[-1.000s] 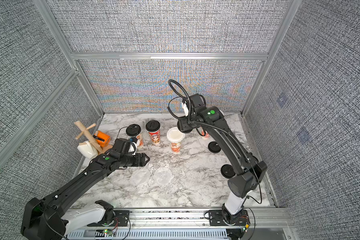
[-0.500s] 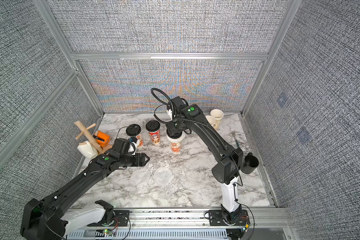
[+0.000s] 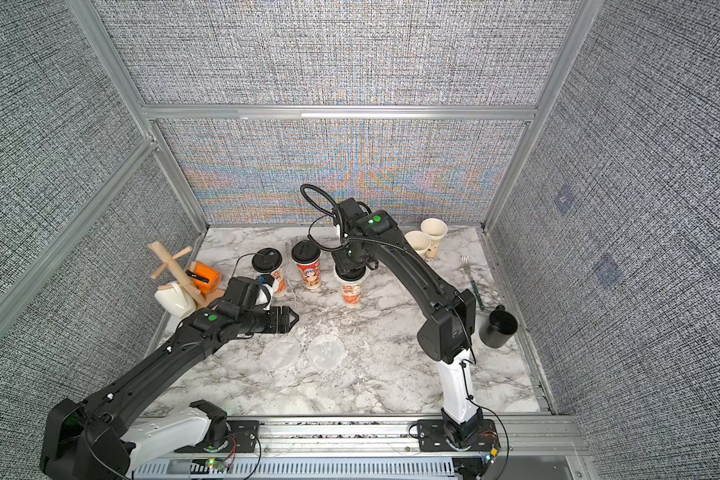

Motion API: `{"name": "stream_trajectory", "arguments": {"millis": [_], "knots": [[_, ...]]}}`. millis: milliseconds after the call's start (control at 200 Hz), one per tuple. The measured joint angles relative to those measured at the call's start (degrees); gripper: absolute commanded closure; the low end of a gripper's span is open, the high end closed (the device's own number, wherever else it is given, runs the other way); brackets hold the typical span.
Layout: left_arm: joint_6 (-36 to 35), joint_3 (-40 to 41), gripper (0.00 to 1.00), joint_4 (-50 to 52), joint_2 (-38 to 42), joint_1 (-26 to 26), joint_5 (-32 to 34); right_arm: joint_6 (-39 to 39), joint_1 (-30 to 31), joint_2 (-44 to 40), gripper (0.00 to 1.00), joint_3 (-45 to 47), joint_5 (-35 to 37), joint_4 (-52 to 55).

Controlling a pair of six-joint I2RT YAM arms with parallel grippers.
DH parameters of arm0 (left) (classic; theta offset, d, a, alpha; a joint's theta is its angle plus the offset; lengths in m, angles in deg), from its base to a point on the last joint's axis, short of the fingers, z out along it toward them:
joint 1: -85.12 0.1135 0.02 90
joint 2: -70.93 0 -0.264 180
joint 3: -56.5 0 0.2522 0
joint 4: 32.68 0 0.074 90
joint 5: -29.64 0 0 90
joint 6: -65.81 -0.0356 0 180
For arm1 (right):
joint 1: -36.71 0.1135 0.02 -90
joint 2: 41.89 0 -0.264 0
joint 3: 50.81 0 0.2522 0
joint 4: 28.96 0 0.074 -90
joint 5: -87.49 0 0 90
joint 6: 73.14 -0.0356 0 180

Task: Put the leak-proof paper on the milk tea cups
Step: Place the cup lid on the cup.

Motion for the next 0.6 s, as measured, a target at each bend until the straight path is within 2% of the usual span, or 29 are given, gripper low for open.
{"name": "stream_trajectory", "arguments": {"millis": [600], "knots": [[-0.2, 0.0, 0.18, 1.07, 0.04, 0.0, 0.26, -0.07, -0.02, 2.56, 0.37, -1.55, 0.55, 0.31]]}}
